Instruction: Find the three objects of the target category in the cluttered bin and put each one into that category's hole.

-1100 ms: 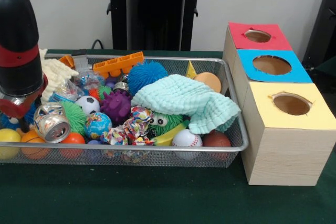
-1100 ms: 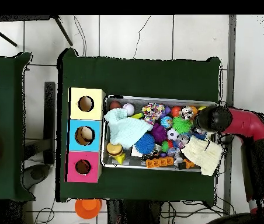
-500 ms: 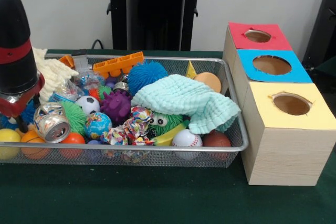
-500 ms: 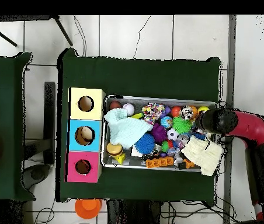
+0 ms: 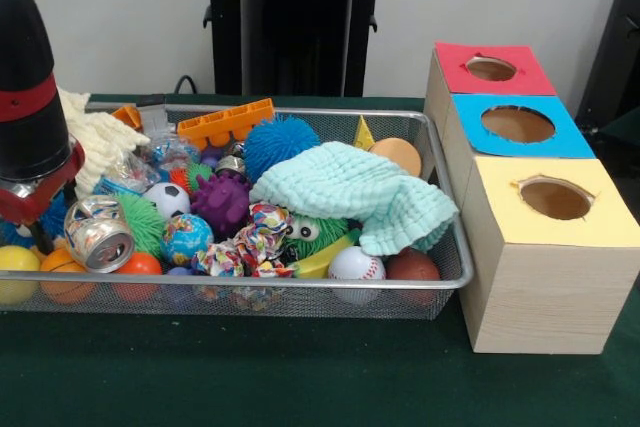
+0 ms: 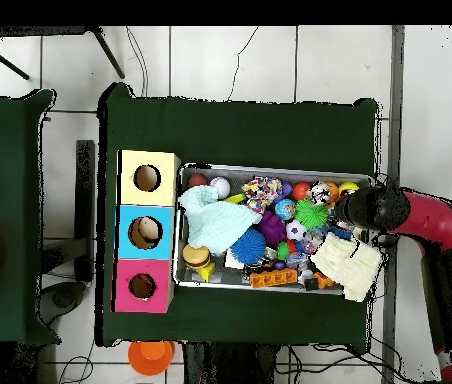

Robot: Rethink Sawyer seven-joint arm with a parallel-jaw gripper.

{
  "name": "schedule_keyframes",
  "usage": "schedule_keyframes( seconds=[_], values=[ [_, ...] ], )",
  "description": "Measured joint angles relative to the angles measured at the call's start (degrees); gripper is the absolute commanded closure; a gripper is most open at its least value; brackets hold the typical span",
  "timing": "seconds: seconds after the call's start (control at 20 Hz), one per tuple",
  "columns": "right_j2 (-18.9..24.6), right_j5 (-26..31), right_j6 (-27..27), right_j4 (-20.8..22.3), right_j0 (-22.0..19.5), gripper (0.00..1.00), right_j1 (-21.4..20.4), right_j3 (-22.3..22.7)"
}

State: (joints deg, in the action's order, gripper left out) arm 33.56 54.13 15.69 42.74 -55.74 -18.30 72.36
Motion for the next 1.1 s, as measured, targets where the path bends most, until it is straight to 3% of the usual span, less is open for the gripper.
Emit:
schedule_keyframes(
  seconds=[1.1],
  values=[
    [2.7, -2.0, 0.0, 2.3, -2.2, 0.0, 0.6, 1.3]
  ],
)
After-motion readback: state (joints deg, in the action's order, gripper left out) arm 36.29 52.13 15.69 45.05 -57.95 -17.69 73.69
